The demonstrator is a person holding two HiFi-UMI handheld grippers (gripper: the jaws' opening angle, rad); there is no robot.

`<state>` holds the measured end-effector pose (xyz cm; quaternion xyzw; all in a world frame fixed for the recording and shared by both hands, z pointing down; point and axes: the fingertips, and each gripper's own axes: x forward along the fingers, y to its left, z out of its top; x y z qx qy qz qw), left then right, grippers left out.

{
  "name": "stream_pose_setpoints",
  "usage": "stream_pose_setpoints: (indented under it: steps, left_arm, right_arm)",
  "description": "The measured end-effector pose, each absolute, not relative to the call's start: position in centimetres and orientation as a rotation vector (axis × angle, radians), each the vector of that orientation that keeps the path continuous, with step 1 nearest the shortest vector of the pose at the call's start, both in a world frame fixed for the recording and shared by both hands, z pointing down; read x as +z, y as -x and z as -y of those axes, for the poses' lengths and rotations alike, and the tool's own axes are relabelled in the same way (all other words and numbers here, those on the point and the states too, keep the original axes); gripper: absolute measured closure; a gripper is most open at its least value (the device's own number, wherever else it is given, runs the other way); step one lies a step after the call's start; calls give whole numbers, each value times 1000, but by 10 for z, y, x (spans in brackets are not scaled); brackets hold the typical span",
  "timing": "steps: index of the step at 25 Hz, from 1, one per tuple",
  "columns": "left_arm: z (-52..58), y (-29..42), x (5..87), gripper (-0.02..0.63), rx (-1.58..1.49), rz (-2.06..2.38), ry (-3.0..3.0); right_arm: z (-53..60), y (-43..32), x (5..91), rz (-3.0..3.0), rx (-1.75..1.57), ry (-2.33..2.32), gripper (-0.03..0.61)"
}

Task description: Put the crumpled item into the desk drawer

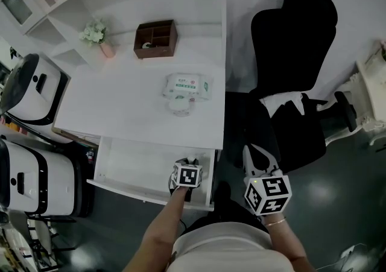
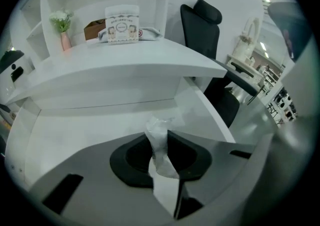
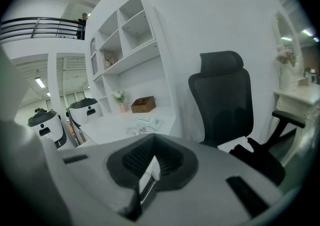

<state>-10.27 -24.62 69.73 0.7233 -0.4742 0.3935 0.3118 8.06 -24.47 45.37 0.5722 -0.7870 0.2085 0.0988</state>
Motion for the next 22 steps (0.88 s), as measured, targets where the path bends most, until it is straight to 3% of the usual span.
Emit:
stream_pose_setpoints:
  steps: [13, 22]
  left_arm:
    - [256, 111, 716, 537, 1150, 1277, -1858]
    - [261, 123, 717, 461, 1135, 1308, -1812]
  right_arm:
    - [250, -85, 459, 2315, 631, -1689, 577]
    - [251, -86, 461, 2316, 639, -1675, 577]
